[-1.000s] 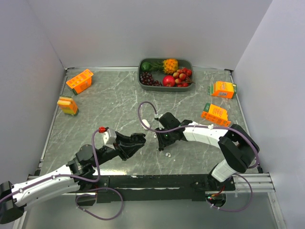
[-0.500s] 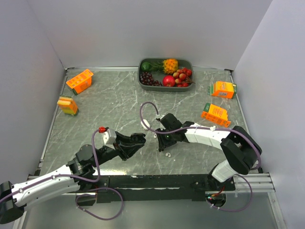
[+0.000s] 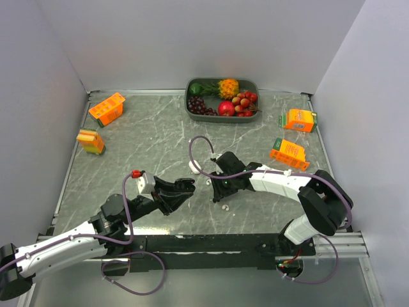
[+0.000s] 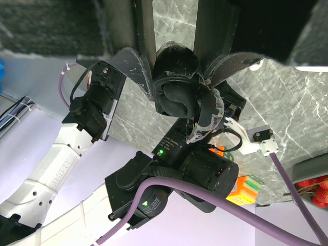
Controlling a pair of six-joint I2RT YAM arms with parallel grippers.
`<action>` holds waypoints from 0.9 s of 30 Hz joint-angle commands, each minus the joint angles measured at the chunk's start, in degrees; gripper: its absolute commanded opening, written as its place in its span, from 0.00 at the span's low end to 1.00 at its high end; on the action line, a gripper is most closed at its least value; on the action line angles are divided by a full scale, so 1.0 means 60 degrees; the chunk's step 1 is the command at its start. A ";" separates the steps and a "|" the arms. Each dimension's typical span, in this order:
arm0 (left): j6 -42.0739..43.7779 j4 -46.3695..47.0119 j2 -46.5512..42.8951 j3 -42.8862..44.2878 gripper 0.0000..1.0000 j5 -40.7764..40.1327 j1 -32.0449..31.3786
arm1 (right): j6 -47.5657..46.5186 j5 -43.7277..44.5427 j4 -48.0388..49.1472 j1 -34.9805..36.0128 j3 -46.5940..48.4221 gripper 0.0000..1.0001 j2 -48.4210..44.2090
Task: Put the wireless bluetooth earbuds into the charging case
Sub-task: Pick up the earbud from the center of the board.
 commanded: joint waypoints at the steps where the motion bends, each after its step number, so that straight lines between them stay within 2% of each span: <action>1: -0.0125 0.0414 -0.0073 0.0006 0.01 -0.0105 -0.0043 | 0.0104 -0.0075 -0.0044 -0.0131 0.0078 0.47 -0.0530; 15: -0.0154 0.0443 -0.0030 -0.0023 0.01 -0.0061 -0.0044 | -0.0101 -0.0368 0.0146 -0.0190 -0.0127 0.39 0.0040; 27: -0.0184 0.0575 0.0073 -0.0067 0.01 -0.0046 -0.0043 | -0.0233 -0.0661 0.0102 -0.0058 -0.0127 0.38 0.0553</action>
